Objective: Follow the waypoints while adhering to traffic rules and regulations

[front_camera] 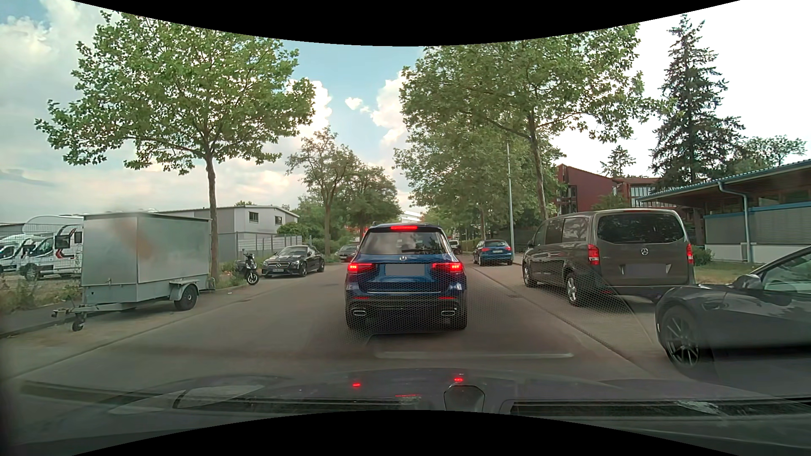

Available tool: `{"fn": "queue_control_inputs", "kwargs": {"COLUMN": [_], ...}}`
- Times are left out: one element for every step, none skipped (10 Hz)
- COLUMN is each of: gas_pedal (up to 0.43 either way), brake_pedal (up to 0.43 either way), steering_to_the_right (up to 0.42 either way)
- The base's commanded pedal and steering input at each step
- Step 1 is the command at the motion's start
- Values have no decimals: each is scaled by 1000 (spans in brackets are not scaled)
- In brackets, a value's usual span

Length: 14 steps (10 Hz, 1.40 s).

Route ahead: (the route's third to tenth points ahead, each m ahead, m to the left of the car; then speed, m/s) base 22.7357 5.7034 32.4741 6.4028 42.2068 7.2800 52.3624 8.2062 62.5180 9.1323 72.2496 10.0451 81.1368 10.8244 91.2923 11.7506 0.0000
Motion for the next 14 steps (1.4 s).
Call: {"fn": "queue_control_inputs", "kwargs": {"gas_pedal": [0,0,0,0,0,0,0,0,0,0,0,0,0,0], "brake_pedal": [189,189,189,189,189,189,189,189,189,189,189,189,189,189], "steering_to_the_right": [9,9,9,9,9,9,9,9,9,9,9,9,9,9]}}
